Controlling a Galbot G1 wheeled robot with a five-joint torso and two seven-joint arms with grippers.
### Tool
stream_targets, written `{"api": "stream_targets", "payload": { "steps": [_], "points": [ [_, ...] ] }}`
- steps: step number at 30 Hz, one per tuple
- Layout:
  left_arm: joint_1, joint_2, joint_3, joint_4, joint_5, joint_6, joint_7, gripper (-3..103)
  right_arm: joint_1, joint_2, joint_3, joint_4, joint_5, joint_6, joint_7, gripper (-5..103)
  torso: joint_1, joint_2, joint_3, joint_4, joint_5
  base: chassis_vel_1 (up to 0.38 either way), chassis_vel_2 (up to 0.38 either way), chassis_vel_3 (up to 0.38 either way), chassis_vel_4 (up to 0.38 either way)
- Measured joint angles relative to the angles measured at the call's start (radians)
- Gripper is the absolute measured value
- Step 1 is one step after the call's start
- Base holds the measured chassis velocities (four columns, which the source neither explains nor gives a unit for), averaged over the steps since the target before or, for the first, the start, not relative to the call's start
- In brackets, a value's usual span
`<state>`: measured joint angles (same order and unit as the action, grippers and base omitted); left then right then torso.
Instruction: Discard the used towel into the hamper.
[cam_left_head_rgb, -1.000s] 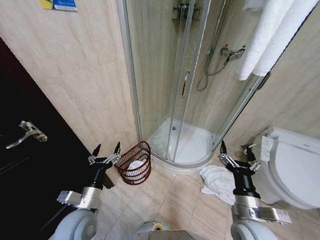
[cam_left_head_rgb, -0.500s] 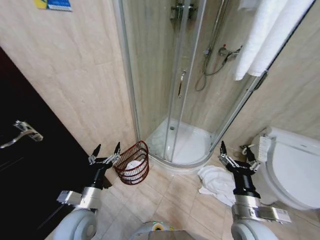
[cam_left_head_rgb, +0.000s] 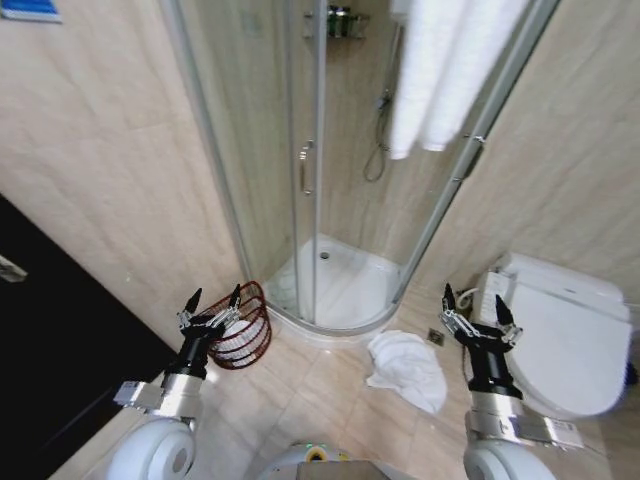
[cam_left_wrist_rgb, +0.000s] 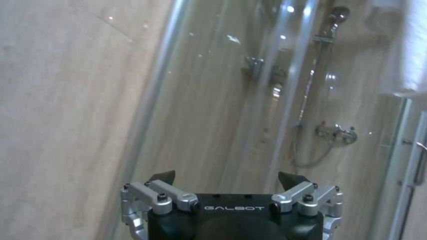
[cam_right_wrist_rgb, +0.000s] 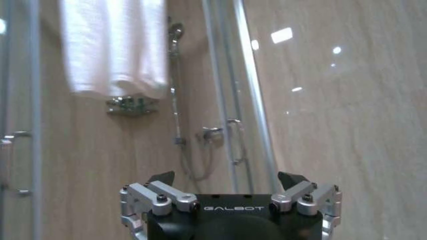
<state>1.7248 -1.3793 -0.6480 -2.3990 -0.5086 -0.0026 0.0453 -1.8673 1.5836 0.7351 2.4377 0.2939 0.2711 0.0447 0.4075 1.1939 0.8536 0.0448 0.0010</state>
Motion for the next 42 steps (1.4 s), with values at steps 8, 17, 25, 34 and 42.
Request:
{"api": "stream_targets", "payload": {
  "steps": [8,17,25,34,42],
  "points": [
    [0.000,0.000,0.000,0.000,0.000,0.000,0.000,100,0.005,-0.001,0.002,-0.017,-0.001,0.024,-0.005,100,0.000,0.000,0.000,-0.0001,-0.0005,-0.159,-0.205,0.202,0.127],
    [0.000,0.001,0.000,0.000,0.000,0.000,0.000,100,0.004,-0.001,0.003,-0.020,-0.006,0.027,-0.006,100,0.000,0.000,0.000,-0.0005,-0.0013,0.062,0.033,-0.056,-0.019],
    [0.000,0.000,0.000,0.000,0.000,0.000,0.000,100,0.000,0.000,0.004,-0.030,-0.004,0.029,-0.004,100,0.000,0.000,0.000,-0.0003,-0.0009,0.000,0.000,0.000,0.000],
    [0.000,0.000,0.000,0.000,0.000,0.000,0.000,100,-0.006,-0.003,0.007,-0.047,0.001,0.028,-0.003,100,0.000,0.000,0.000,-0.0004,-0.0010,0.000,0.000,0.000,0.000],
    [0.000,0.000,0.000,0.000,0.000,0.000,0.000,100,-0.006,-0.007,0.014,-0.054,0.015,0.041,-0.003,100,0.000,0.000,0.000,-0.0004,-0.0009,0.000,0.000,0.000,0.000]
  ]
}}
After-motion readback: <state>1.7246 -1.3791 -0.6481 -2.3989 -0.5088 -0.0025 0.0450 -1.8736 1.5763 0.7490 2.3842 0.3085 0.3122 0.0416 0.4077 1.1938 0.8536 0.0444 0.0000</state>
